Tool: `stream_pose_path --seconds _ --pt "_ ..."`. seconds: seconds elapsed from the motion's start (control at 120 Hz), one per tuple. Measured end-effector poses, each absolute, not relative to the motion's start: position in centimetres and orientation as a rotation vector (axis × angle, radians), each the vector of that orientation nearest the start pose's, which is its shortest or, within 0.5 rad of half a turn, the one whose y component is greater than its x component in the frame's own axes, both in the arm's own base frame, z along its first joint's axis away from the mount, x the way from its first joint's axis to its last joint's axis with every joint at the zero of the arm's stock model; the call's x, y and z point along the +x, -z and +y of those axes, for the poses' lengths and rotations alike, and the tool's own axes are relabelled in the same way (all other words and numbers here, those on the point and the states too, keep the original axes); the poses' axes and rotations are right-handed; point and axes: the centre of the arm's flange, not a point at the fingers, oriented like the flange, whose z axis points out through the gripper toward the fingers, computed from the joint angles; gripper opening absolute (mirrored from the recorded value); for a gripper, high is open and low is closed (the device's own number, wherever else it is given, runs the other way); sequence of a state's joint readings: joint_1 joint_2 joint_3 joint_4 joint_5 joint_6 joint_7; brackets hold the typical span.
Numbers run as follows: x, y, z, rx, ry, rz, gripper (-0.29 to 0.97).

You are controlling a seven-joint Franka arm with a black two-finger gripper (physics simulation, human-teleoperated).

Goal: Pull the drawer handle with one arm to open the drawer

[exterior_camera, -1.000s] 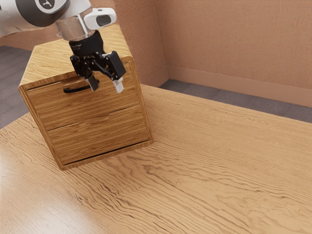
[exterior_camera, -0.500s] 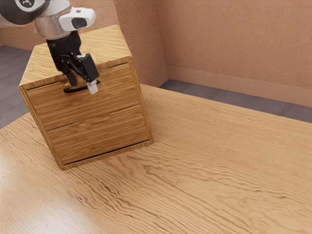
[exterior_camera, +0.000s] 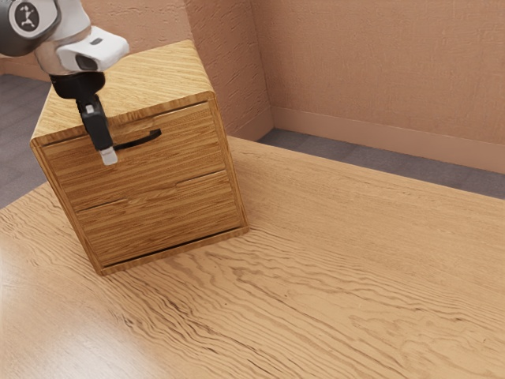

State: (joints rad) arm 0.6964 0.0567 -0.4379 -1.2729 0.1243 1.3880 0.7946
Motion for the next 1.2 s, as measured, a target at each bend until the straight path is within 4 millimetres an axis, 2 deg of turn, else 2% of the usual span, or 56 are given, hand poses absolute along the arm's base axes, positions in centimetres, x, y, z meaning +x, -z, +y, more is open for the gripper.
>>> stream_pose_path --seconds 0.158,0.283,0.483,0.742,1.2 --pt "50.8 -71.4 14.7 -2.818 0.018 0.901 0.68" --pt "51.1 -71.5 13.4 -2.735 0.072 1.013 0.68" --pt "51.2 -70.9 13.5 -2.643 0.138 1.082 0.68" --pt "51.7 -71.2 13.4 -2.598 0.218 1.079 0.68" --pt "52.0 -68.6 14.3 -2.649 0.210 0.996 0.68"
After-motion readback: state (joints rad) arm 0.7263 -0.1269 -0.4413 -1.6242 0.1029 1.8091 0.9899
